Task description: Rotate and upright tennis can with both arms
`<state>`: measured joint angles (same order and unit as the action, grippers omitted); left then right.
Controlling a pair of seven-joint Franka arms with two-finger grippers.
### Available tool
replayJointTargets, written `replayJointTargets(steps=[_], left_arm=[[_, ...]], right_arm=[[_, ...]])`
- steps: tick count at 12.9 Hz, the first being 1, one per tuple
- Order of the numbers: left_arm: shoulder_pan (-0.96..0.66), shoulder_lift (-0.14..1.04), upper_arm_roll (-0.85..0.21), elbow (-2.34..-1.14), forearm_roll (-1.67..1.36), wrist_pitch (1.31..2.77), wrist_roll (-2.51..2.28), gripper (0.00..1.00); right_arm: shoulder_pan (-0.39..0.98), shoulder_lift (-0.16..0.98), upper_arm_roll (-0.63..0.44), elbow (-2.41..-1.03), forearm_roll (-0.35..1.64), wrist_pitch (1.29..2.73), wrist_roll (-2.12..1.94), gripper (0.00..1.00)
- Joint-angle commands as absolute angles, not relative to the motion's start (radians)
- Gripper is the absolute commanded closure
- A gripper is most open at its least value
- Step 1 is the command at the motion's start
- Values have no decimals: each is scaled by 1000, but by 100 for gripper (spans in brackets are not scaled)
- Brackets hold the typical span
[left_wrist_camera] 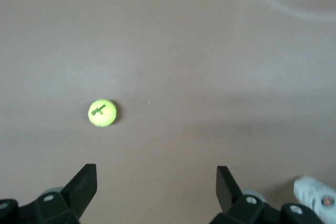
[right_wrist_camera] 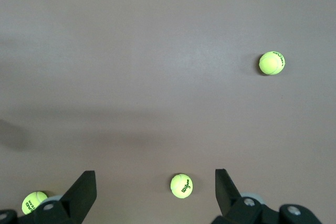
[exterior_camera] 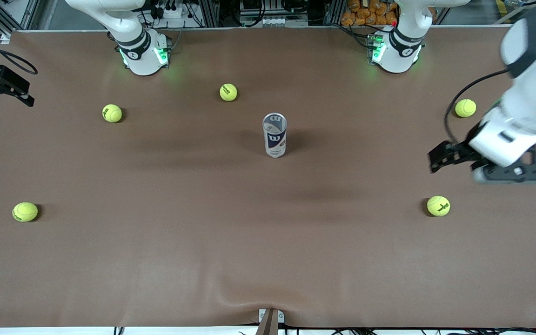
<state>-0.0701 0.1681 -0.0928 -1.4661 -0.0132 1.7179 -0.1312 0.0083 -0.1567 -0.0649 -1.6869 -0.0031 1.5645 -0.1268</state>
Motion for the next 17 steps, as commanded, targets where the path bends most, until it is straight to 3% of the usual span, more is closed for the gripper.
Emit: replayJointTargets(steps=[1, 7, 17], left_arm=[[-68, 106, -29, -1497, -60, 1611, -54, 0], [-26, 13, -15, -1488, -52, 1428, -26, 0], [-23, 32, -12, -1512, -52, 1465, -4, 0]], right_arm=[[5, -155, -63, -1689, 14, 1580, -137, 0], [18, -138, -63, -1689, 15, 1598, -137, 0], [5, -156, -69, -1684, 14, 1568, -140, 0]])
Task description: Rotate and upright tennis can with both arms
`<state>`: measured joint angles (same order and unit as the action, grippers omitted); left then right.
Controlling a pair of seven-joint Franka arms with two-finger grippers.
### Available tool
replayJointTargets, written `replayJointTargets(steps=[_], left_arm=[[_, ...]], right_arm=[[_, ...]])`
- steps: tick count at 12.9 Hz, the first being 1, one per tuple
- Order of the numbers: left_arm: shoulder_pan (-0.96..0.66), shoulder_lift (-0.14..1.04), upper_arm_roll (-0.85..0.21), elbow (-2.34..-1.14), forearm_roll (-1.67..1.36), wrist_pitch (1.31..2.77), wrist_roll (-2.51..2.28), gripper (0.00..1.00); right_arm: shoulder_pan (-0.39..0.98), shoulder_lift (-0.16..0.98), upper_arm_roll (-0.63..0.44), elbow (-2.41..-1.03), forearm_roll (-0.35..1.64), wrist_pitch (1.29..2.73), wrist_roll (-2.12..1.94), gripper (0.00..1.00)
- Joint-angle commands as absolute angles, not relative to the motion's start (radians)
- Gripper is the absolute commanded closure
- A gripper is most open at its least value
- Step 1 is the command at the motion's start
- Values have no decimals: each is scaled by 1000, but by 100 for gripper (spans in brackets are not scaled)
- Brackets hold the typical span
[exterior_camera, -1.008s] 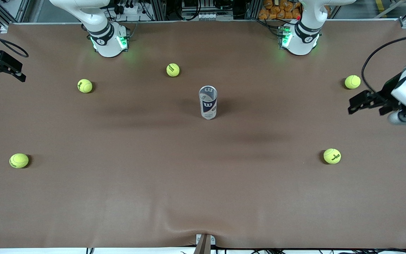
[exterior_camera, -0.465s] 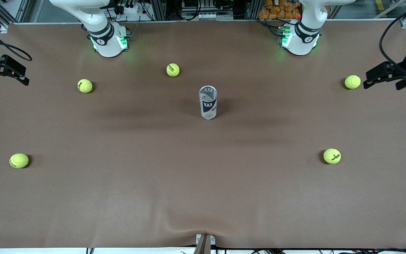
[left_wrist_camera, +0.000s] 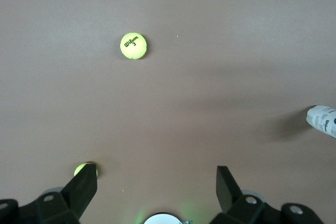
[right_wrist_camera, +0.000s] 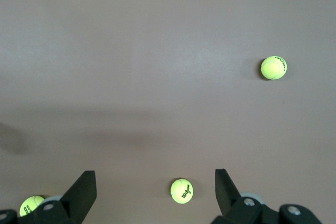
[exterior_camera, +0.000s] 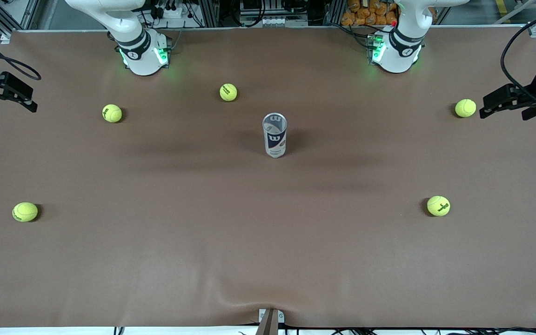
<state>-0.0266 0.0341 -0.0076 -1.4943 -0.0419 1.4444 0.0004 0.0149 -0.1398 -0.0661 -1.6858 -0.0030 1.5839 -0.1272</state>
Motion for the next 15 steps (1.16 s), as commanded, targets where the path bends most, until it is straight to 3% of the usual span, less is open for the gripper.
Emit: replayJointTargets(steps=[1, 15], left_arm=[[-23, 32, -11, -1525, -51, 1488, -6, 0], [-12, 31, -8, -1519, 3, 1509, -66, 0]], right_arm=[[3, -158, -69, -1684, 14, 1562, -140, 0], [-40, -170, -80, -1686, 14, 1559, -153, 0]])
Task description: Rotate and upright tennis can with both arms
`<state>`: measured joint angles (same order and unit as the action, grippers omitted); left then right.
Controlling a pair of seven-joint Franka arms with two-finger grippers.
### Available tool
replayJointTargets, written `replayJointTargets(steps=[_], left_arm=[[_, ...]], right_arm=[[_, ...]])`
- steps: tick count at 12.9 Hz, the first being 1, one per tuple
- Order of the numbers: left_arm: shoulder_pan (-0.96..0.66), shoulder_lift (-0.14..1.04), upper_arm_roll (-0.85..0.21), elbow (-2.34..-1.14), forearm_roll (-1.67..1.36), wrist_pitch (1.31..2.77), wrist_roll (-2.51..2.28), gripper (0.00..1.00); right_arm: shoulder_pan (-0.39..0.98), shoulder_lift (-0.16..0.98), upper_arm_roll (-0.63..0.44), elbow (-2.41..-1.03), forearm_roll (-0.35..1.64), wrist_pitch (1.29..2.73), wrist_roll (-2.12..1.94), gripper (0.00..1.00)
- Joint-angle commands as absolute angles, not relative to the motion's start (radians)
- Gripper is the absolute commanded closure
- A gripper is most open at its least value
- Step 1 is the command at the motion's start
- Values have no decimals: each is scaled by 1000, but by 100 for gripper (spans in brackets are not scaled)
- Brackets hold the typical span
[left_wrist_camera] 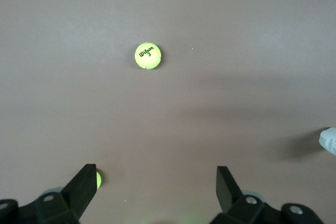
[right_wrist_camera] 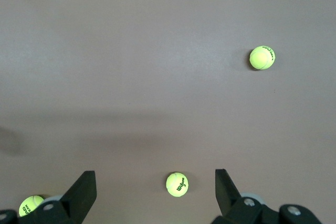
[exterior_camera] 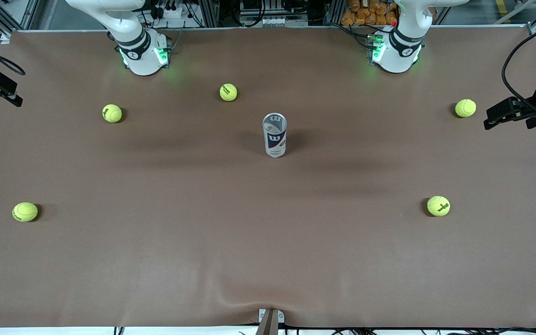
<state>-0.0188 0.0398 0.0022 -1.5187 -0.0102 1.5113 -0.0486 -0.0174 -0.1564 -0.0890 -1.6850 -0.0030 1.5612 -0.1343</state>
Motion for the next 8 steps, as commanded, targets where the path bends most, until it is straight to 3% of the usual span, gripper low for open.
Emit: replayJointTargets(steps=[1, 8], left_arm=[[-12, 31, -8, -1519, 3, 1509, -63, 0], [-14, 34, -8, -1519, 3, 1509, -61, 0]], right_arm=[[-38, -169, -78, -1686, 14, 1560, -153, 0], [-34, -167, -78, -1687, 14, 1555, -153, 0]])
